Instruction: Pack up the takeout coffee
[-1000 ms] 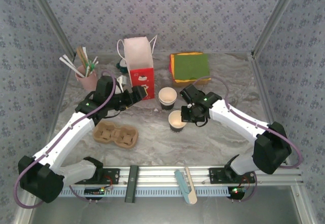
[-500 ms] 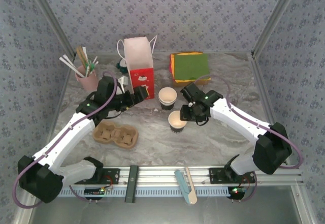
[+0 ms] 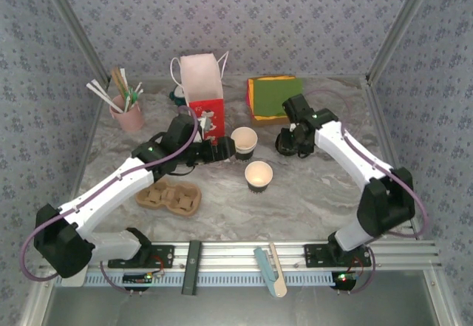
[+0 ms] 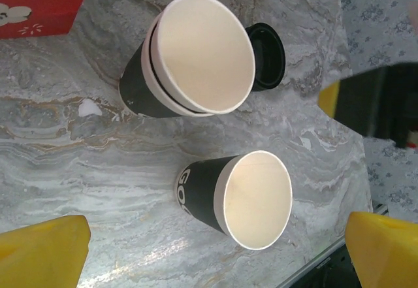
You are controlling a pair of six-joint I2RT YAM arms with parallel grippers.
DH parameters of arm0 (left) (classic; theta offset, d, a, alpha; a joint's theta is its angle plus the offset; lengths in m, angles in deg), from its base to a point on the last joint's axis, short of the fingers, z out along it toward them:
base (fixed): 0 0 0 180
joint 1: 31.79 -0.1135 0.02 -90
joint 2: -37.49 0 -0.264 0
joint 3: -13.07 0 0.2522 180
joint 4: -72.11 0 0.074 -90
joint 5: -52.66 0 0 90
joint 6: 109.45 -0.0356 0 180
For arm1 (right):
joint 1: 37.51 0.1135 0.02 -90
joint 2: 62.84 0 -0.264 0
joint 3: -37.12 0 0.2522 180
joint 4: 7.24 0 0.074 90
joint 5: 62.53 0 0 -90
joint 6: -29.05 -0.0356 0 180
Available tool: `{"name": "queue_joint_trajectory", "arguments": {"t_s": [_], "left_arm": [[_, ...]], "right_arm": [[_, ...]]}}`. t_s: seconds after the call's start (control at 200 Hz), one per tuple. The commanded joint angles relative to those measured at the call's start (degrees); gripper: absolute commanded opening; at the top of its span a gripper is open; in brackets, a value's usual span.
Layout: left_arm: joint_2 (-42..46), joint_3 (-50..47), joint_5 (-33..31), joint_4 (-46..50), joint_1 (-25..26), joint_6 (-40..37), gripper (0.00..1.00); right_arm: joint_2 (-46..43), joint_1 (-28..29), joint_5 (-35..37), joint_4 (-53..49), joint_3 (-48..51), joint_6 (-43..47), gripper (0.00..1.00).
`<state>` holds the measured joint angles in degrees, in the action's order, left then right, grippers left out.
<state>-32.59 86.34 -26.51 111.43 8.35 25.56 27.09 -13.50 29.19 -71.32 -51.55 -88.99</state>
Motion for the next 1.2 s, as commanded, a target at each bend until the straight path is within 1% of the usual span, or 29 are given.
{"name": "queue_joint_trajectory", "arguments": {"t_s": [0.0,0.19,0.29,0.565,0.695,0.934,1.094,1.194], "left_arm": [[-0.3,2.0,-2.1,0.8,0.6,-1.2,1.0],[0.6,2.0,-3.5,1.6,0.6,-1.5,1.0],[1.1,1.7,-4.0,1.6,0.6,-1.7,1.0],[2.7,0.2,-5.9,0.3,0.8,-2.1,1.0],[3.7,-0.4,-6.9,-0.2,0.9,-2.3,1.0],[3.2,-0.3,-6.2,0.3,1.0,-2.7,1.0],[3.2,0.1,-6.2,0.5,0.9,-3.2,1.0],[3.1,0.3,-6.2,0.6,0.9,-3.4,1.0]], "right_arm": [[5.4,-1.1,1.5,0.5,-3.9,2.9,0.3],[12.7,-2.3,0.3,3.1,-7.9,2.6,0.29],[16.6,-2.3,0.0,2.8,-10.7,2.5,0.29],[22.9,-2.4,-1.0,2.2,-15.8,1.2,0.29],[24.9,-2.5,-1.0,1.7,-17.3,0.9,0.3],[27.0,-2.9,-1.2,1.6,-18.1,1.0,0.31],[27.6,-3.0,-1.2,1.8,-18.2,0.9,0.29],[28.0,-3.1,-1.3,1.7,-18.3,0.9,0.24]]}}
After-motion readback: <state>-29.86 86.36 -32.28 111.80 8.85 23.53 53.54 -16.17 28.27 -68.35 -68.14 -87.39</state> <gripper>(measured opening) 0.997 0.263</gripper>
